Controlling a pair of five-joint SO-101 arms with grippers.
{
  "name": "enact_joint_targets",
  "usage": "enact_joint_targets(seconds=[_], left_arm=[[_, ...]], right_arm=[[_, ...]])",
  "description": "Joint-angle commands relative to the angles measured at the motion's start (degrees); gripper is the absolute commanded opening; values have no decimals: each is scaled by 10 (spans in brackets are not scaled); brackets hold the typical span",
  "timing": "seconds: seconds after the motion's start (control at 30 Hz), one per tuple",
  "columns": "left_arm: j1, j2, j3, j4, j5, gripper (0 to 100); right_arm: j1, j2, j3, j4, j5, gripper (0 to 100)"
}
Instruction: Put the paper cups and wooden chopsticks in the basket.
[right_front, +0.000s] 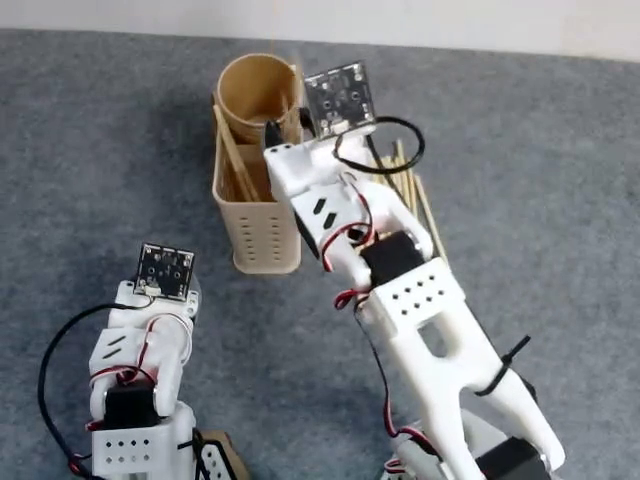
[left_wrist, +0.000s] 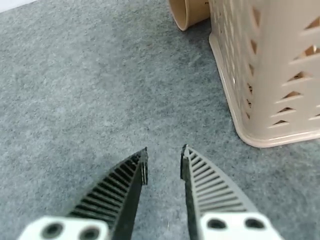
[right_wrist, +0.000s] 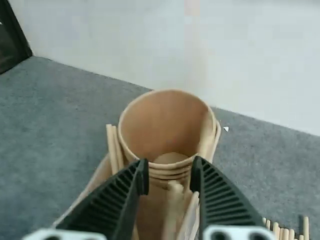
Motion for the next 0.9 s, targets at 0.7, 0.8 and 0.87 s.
enact_joint_targets(seconds=[0.7,0.8,0.87], left_arm=[[8,-4,-6,-9,1,127],[8,-4,-6,-8,1,127],[8,-4,-6,-8,1,127]], right_arm=[[273,160,-331,688,238,149],[288,240,-294,625,262,149],[296,292,-269,582,283,150]])
